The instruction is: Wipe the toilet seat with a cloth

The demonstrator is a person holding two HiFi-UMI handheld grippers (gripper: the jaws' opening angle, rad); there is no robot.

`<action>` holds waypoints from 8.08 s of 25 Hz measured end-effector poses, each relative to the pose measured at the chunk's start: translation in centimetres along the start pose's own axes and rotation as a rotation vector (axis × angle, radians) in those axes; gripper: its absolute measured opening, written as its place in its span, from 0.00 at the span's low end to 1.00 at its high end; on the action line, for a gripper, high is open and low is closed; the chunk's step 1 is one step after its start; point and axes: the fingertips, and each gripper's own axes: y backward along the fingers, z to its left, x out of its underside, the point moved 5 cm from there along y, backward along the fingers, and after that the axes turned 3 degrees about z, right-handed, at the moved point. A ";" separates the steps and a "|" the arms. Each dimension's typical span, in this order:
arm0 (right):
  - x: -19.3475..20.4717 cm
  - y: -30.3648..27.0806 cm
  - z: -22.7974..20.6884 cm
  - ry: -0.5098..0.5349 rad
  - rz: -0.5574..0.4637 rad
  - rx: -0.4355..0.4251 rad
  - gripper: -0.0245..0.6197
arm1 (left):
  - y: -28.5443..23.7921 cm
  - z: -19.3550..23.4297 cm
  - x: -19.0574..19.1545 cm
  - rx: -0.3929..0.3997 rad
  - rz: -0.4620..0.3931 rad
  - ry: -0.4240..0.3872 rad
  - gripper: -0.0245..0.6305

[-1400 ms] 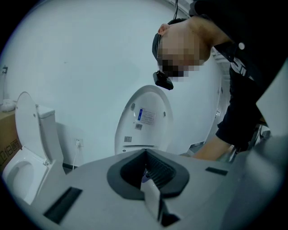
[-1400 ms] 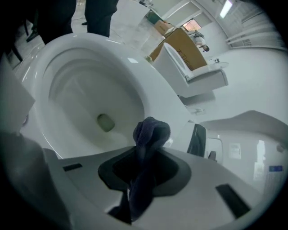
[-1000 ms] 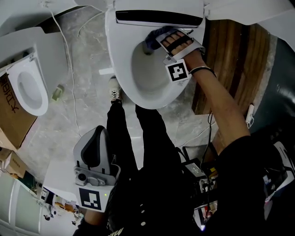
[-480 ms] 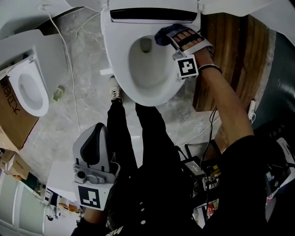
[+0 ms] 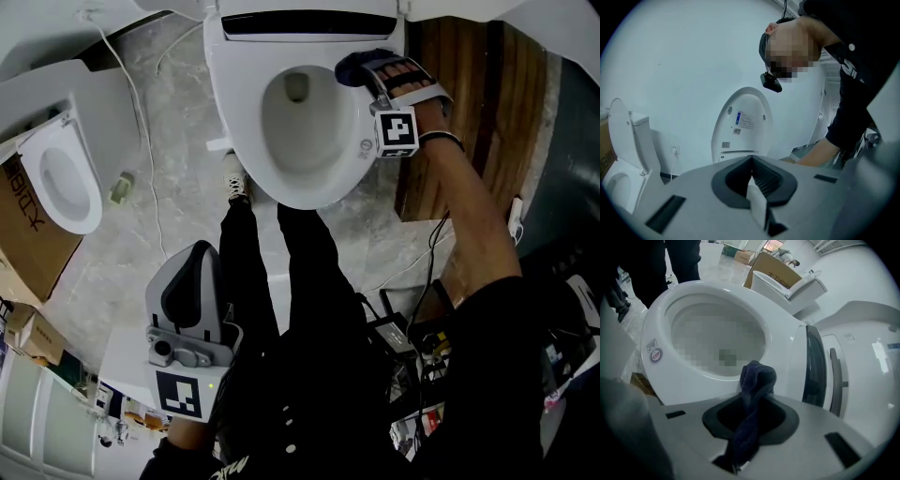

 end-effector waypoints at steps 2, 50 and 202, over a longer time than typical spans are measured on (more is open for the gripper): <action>0.3 0.1 0.4 -0.032 0.013 -0.020 0.17 | 0.0 -0.1 -0.2 0.003 -0.003 -0.002 0.05; -7.2 8.7 15.8 -0.741 0.078 -0.272 0.17 | 0.9 -0.7 -1.4 0.112 0.003 -0.068 0.05; -18.5 -3.3 -9.1 -1.423 -0.298 -0.175 0.17 | 4.7 8.1 1.6 -0.127 -0.006 0.093 0.05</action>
